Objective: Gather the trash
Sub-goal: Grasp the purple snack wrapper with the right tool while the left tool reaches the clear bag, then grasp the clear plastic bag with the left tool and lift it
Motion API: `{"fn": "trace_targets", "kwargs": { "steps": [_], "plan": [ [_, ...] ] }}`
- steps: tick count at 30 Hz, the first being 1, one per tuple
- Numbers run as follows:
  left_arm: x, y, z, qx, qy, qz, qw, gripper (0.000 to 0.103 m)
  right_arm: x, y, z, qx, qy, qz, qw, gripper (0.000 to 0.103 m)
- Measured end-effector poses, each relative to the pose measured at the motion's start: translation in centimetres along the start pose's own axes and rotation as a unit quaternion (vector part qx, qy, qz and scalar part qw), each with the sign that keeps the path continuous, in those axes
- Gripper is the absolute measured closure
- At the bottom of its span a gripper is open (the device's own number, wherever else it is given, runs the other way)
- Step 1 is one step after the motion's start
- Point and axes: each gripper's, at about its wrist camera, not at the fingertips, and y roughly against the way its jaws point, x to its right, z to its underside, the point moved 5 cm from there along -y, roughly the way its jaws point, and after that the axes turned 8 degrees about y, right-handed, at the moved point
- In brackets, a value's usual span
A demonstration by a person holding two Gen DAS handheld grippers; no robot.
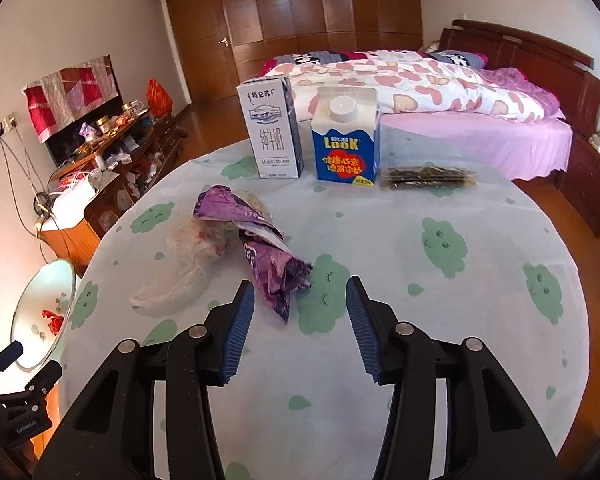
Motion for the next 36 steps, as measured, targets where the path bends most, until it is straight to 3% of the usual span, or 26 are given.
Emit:
{"fn": "trace_targets", "kwargs": {
  "steps": [3,8,9,10,12,14,18,21,22,25,36],
  "plan": [
    [0.5,-0.3,-0.6,0.001,-0.003,0.005,1.0,0.007,-0.5,-1.7,-1.3,-0.008,0.013,-0.021,1.0,0.05],
    [1.6,-0.6,-2.0,0.014,-0.014,0.015,0.9997,0.009,-1.2,-6.6,-1.9,-0.067,0.04,-0.041,0.996,0.047],
    [1.9,-0.7,-2.3,0.015,-0.015,0.02,0.9996,0.01,-0.9,-7.5,-1.5,-0.081,0.04,-0.038,0.995,0.049],
    [2.2,-0.8,-2.6,0.014,-0.016,0.025,0.9995,0.011,-0.8,-7.8,-1.3,-0.085,0.038,-0.043,0.995,0.058],
    [3.3,-1.2,-3.2,0.015,-0.021,0.029,0.9992,0.011,-0.7,-7.6,-1.0,-0.081,0.036,-0.049,0.995,0.071],
    [4.5,-1.6,-3.7,0.018,-0.031,0.032,0.9988,0.011,0.4,-6.3,-0.8,-0.06,0.031,-0.029,0.997,0.076],
    [7.5,-2.2,-4.4,0.02,-0.047,0.052,0.9973,0.011,3.5,-3.7,-0.1,-0.035,-0.003,0.014,0.999,0.077],
    [9.7,-2.8,-5.0,0.021,-0.057,0.059,0.9964,0.012,6.3,-1.6,1.1,-0.025,0.007,0.073,0.997,0.077],
    [10.5,-3.0,-5.2,0.021,-0.059,0.061,0.9962,0.012,8.1,-0.7,2.1,-0.032,0.011,0.108,0.994,0.077],
    [13.1,-4.0,-6.1,0.016,-0.059,0.068,0.9958,0.012,10.8,0.0,3.8,-0.056,-0.008,0.135,0.989,0.077],
    [19.9,-9.7,-7.2,-0.046,-0.054,0.071,0.9949,0.03,15.4,1.5,7.0,-0.076,-0.066,0.088,0.991,0.076]
  ]
}}
